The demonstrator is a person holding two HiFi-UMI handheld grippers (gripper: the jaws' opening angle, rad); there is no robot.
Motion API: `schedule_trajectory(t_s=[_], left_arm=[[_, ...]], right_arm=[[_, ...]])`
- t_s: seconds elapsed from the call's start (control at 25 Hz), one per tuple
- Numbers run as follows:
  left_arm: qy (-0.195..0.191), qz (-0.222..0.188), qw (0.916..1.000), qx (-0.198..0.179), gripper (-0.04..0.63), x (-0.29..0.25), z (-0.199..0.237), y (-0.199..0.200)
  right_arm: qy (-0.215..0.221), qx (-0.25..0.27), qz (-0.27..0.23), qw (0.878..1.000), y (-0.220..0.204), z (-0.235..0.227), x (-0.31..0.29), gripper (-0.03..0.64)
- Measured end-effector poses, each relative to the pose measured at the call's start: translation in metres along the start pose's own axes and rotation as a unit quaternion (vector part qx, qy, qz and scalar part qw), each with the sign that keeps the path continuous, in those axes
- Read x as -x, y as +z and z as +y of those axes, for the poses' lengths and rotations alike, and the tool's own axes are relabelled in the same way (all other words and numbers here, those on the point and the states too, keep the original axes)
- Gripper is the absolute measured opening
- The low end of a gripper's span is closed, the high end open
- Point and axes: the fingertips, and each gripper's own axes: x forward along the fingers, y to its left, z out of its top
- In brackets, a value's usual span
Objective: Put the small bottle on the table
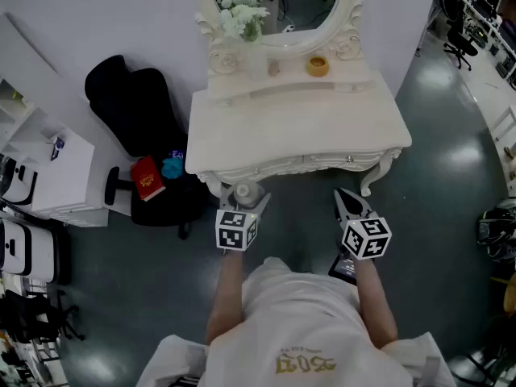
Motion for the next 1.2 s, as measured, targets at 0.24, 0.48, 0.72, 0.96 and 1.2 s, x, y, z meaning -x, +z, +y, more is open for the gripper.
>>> schedule_trajectory(t_s=[0.24,0.48,0.72,0.96,1.2], left_arm=[[-0.026,0.002,0.9997,0.003,0.350,0.010,-0.016,-0.003],[-0.040,0.009,0.9991,-0.002,0.349,0.012,-0.030,-0.009],[-0.048,0.022,0.9985,-0.013,0.349,0.017,-0.036,-0.014],[-0.057,0.030,0.9978,-0.012,0.350,-0.002,-0.043,-0.014],[-0.071,0.035,0.9968,-0.007,0.350,-0.063,-0.040,0.002]], right_arm=[[0.001,0.004,0.002,1.000,-0.005,0.015,0.014,0.012],[-0.010,-0.004,-0.009,1.000,-0.008,0.013,0.027,0.014],[-0.038,-0.024,-0.017,0.999,-0.011,0.008,0.038,0.014],[-0.068,0.009,0.005,0.998,-0.020,-0.016,0.035,0.012],[-0.086,0.048,0.005,0.995,-0.006,-0.051,0.006,0.012]])
